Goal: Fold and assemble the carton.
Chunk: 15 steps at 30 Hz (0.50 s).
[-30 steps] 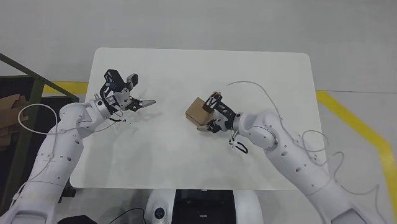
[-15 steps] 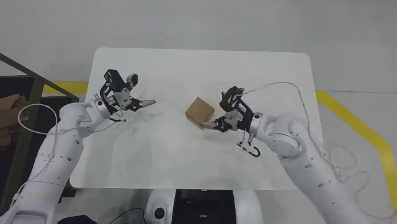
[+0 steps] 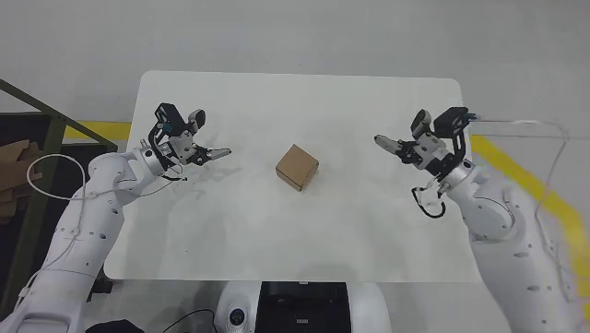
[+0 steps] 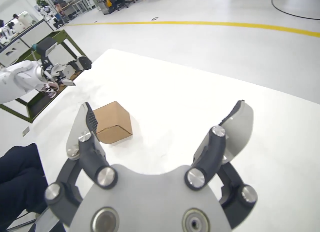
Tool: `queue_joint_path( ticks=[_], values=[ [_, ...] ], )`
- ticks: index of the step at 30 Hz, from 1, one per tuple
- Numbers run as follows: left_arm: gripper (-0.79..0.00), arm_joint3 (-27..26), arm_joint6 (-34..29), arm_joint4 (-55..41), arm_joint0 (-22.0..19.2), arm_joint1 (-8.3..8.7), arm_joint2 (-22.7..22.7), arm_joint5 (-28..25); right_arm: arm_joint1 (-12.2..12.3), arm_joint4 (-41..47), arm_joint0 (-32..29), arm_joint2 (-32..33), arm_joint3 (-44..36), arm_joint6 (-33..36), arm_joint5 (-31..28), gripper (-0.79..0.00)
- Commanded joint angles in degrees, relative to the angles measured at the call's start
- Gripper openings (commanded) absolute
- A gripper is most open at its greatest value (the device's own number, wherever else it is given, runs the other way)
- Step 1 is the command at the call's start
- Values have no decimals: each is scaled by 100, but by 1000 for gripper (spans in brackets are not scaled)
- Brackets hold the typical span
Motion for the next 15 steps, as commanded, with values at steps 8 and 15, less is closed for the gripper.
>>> queue_joint_path(
  ticks=[8,15],
  values=[
    [0,0,0,0,0,0,0,0,32,-32,-39,332,67,-29,333,0],
    [0,0,0,0,0,0,0,0,37,-39,-57,375,57,-48,343,-1]
  ],
)
